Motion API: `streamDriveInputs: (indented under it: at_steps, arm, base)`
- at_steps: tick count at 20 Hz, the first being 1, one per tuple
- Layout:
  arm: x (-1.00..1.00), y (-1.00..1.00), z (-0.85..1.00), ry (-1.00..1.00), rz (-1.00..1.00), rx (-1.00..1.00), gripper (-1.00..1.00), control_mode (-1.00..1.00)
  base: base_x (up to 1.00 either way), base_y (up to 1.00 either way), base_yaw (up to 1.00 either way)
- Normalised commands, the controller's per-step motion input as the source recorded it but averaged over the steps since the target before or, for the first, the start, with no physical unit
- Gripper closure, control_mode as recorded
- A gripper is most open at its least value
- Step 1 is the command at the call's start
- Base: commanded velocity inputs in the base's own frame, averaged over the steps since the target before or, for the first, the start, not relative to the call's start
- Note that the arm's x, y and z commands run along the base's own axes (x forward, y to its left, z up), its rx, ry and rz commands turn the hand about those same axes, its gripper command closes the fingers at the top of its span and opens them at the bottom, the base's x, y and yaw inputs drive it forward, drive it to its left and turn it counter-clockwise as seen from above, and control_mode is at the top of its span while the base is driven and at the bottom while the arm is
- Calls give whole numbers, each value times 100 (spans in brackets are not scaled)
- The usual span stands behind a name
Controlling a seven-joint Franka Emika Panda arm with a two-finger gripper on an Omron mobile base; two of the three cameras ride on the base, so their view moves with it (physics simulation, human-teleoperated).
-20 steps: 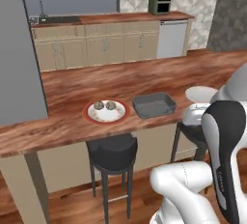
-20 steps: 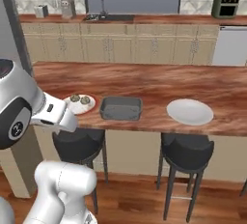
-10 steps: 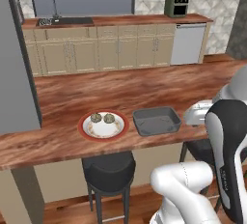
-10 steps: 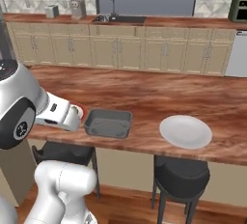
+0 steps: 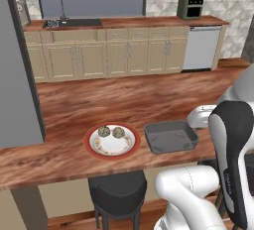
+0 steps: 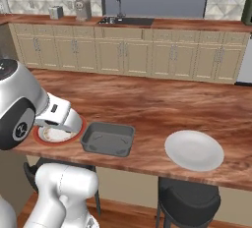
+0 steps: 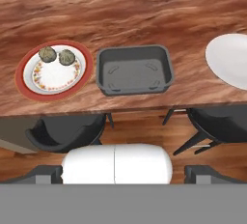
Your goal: Place two dumplings into each of the tupperware containers and then place the containers in the fridge.
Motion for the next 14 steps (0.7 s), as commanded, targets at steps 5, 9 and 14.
streamDriveInputs:
  at_steps: [5,9,14]
  arm:
    - [0,0,0,0,0,0,-100,100]
    - [0,0,0,0,0,0,-100,100]
    - [0,0,0,0,0,0,-100,100]
  base:
    - [0,0,0]
    - [0,0,0]
    - [39,0,0]
